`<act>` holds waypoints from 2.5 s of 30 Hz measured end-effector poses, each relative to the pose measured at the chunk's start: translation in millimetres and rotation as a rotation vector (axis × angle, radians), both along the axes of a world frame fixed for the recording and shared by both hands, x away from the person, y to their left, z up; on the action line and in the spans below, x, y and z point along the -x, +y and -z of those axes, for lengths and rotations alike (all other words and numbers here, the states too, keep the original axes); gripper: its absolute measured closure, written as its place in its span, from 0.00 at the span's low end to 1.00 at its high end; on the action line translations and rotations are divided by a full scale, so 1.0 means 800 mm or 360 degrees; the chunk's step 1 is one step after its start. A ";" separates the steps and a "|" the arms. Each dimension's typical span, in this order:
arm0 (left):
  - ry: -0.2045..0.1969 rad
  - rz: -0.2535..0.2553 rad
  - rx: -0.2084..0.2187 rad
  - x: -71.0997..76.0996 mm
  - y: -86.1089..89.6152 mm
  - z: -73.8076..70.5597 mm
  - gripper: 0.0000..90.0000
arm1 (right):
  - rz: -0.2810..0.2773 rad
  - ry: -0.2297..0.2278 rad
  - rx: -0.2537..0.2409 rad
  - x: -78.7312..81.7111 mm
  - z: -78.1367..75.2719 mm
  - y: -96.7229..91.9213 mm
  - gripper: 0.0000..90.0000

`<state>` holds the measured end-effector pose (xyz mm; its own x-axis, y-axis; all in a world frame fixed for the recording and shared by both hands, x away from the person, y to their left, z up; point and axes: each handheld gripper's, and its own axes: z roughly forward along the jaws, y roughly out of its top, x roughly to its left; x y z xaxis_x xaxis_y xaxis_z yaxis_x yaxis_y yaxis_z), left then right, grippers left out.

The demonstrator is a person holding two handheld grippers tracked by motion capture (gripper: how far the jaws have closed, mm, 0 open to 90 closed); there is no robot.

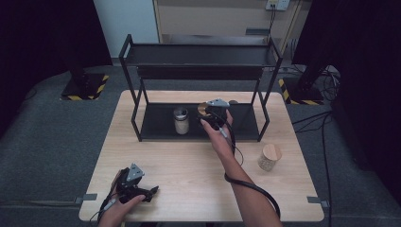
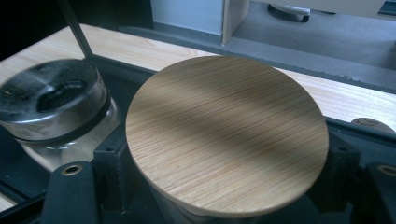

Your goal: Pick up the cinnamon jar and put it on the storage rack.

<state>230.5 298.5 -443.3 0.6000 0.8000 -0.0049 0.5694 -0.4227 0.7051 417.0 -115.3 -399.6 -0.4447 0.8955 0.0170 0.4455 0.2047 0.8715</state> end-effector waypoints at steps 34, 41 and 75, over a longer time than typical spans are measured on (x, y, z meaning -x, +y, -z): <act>0.0000 0.0000 -0.0001 0.000 0.000 0.000 0.00 | 0.0031 0.0062 -0.0004 -0.015 0.029 0.012 0.28; 0.0000 0.0001 -0.0002 0.000 0.000 0.000 0.00 | 0.0036 0.0067 0.0002 -0.015 0.033 0.011 0.28; 0.0000 0.0001 -0.0001 0.000 0.000 0.000 0.00 | -0.0024 0.0011 0.0028 -0.006 0.043 0.008 0.28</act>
<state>230.5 298.5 -443.2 0.6004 0.7997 -0.0042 0.5692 -0.4236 0.7047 421.6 -108.9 -434.3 -0.4578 0.8890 0.0045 0.4484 0.2265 0.8647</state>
